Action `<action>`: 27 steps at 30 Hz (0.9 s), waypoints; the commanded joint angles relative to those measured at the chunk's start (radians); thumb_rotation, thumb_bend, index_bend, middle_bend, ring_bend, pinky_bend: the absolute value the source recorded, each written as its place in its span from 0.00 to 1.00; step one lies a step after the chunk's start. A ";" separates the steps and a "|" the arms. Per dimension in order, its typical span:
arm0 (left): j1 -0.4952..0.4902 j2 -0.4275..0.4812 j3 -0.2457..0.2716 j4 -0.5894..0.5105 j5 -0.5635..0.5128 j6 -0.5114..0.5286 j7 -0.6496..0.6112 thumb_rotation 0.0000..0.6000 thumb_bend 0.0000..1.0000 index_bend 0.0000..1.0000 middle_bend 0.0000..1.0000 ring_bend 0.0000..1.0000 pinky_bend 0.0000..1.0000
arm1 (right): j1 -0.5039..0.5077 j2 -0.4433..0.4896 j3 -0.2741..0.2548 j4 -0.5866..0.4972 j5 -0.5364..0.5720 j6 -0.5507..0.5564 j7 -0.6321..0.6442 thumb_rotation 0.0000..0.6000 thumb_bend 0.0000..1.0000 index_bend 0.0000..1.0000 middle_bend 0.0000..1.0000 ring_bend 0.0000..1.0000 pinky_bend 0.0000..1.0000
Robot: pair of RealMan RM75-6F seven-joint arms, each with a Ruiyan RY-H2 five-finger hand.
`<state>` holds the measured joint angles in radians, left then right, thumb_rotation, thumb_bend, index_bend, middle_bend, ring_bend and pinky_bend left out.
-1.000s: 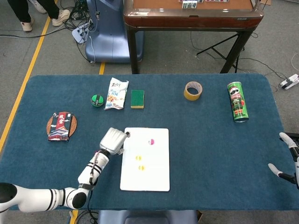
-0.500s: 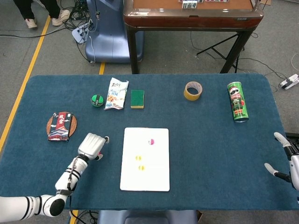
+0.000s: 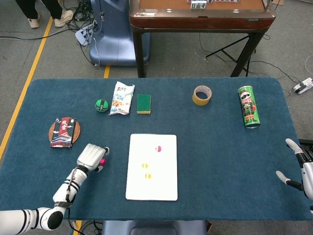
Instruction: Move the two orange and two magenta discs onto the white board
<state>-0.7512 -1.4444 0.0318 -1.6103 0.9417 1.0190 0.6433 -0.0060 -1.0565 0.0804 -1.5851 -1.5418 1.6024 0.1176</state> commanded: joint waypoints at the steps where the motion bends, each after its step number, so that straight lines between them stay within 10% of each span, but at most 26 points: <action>1: 0.002 -0.010 -0.002 0.010 0.000 -0.006 0.001 1.00 0.21 0.49 1.00 1.00 1.00 | -0.001 0.001 0.000 0.000 0.000 0.001 0.002 1.00 0.00 0.14 0.27 0.26 0.38; 27: 0.020 -0.050 -0.024 0.097 -0.030 -0.051 -0.013 1.00 0.26 0.53 1.00 1.00 1.00 | 0.003 0.001 -0.001 -0.001 0.003 -0.005 0.000 1.00 0.00 0.14 0.27 0.26 0.38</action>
<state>-0.7313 -1.4941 0.0081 -1.5133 0.9116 0.9677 0.6306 -0.0034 -1.0560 0.0796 -1.5859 -1.5386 1.5979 0.1178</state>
